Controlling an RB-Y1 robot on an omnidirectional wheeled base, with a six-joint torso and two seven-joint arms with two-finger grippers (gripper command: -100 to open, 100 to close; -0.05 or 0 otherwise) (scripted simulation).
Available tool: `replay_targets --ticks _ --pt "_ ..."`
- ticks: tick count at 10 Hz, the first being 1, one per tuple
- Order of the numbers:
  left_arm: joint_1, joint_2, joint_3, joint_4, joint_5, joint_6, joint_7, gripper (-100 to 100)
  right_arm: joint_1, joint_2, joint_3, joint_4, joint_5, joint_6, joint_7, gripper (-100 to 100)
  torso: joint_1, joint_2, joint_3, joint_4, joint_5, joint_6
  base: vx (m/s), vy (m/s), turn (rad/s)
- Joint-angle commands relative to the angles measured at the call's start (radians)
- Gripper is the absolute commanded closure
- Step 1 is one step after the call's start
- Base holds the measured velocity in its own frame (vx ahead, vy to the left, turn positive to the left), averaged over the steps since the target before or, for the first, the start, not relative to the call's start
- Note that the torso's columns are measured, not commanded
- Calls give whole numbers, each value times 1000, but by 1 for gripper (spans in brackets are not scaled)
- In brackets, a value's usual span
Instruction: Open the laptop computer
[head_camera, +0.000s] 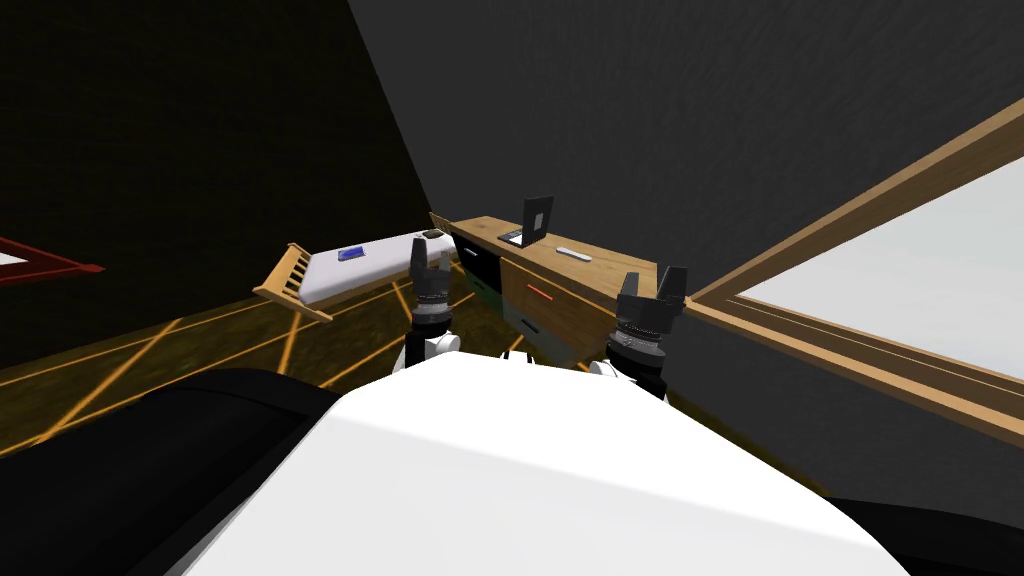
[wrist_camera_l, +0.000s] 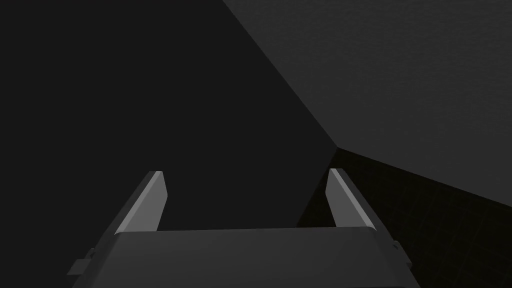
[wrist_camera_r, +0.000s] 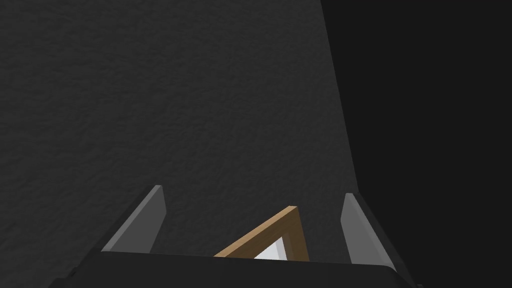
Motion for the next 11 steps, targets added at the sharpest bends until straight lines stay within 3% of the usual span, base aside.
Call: replay_targets --ticks 1,5,11 --pt "-24 51 2 -1 -25 48 7 -100 0 0 0 0 0 0 0 0 0 1 0 0 0 0 66 52 -130" --pt "-68 89 -5 -1 -82 134 17 -100 0 0 0 0 0 0 0 0 0 1 0 1 0 0 76 62 -182" --pt "-146 104 -18 -4 -182 285 33 -100 0 0 0 0 0 0 0 0 1 1 1 1 0 0 86 73 -204"
